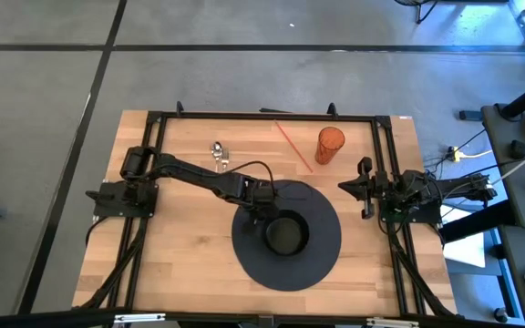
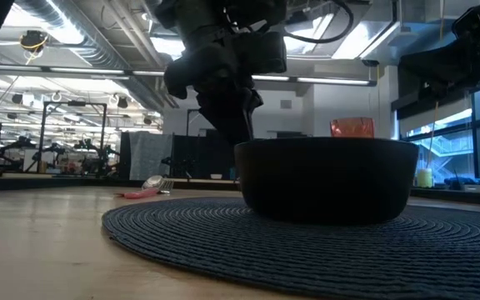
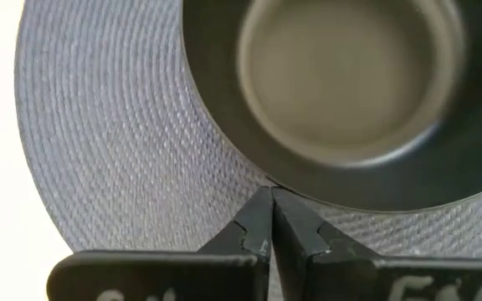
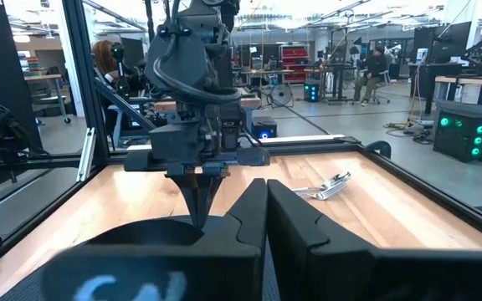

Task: Pick & Place Utensil
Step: Put the black bowl on the blue mat, then put the red cup on the blue mat to the top right of the black bowl

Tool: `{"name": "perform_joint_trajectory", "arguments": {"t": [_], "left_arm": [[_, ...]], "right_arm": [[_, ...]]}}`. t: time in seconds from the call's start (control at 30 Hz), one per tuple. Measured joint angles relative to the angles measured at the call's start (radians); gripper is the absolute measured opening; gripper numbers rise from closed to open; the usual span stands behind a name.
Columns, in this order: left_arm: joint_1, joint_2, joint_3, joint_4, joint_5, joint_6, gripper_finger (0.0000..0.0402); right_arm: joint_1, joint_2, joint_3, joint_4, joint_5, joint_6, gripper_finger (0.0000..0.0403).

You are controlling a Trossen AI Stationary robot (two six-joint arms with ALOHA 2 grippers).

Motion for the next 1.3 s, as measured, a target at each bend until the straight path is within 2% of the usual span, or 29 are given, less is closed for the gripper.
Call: {"name": "perform_joint_trajectory", "arguments": {"t": [0.4,0.6,0.7,0.87,1.03,1.2,1.3], "left_arm": [[0.017,-0.017,0.000,-0.051,-0.012,-0.021,0.0001],[0.016,-0.138,-0.011,-0.157,-0.043,0.036,0.0002],[0.025,-0.259,-0.087,-0.043,-0.022,0.047,0.0001],[0.080,-0.522,-0.371,0.371,0.073,0.019,0.0002],[0.162,-0.767,-0.690,0.760,-0.066,-0.072,0.0003],[0.191,-0.965,-0.905,0.961,-0.113,-0.073,0.0001],[0.175,-1.040,-1.012,1.096,-0.169,-0.066,0.0003]], "right_arm": [[0.000,0.000,0.000,0.000,0.000,0.000,0.0011],[0.000,0.000,0.000,-0.001,-0.001,0.002,0.0011],[0.000,0.000,0.000,-0.002,-0.009,0.004,0.0011],[0.000,0.000,0.000,-0.003,-0.011,0.004,0.0011],[0.000,0.000,0.000,-0.002,-0.008,0.003,0.0011],[0.000,0.000,0.000,-0.001,-0.008,0.002,0.0011],[0.000,0.000,0.000,-0.001,-0.007,-0.005,0.0011]]}}
